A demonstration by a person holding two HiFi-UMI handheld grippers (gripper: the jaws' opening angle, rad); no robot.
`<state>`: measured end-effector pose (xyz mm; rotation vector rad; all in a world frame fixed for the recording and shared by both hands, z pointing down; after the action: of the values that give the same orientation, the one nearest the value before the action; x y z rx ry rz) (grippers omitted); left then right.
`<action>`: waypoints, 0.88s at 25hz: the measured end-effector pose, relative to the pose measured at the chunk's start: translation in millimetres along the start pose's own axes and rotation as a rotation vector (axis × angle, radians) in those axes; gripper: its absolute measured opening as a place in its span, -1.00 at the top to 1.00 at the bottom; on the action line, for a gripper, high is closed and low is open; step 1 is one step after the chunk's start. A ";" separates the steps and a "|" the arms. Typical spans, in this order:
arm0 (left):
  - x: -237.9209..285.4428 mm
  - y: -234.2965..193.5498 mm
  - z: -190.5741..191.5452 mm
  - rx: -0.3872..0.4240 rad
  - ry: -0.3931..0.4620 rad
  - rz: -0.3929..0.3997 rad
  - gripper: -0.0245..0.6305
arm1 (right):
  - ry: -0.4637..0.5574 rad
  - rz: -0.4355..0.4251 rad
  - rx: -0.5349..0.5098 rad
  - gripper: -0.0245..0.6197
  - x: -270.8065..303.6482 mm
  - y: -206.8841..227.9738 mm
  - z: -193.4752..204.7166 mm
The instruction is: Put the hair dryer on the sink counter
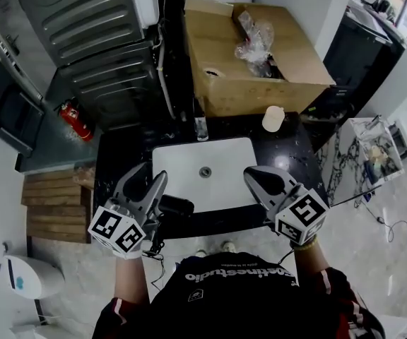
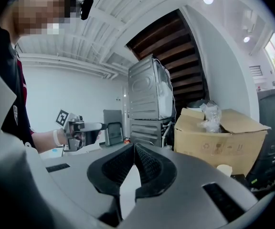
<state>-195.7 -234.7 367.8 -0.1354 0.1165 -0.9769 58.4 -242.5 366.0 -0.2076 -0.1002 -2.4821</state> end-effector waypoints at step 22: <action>26.8 29.1 3.1 0.077 0.047 -0.008 0.88 | 0.110 0.047 0.054 0.80 11.8 10.8 -26.7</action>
<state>-156.7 -240.7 365.0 -0.0425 0.1219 -0.9917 52.4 -261.4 342.0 -0.0501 -0.1149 -2.4352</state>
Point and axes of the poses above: the fingertips, and each gripper's own axes: x forward along the fingers, y to its right, z out of its underside, the point moved 4 cm from there along -x, backward along the fingers, and after that the axes turned 1 degree about -z, right-handed, at the moved point
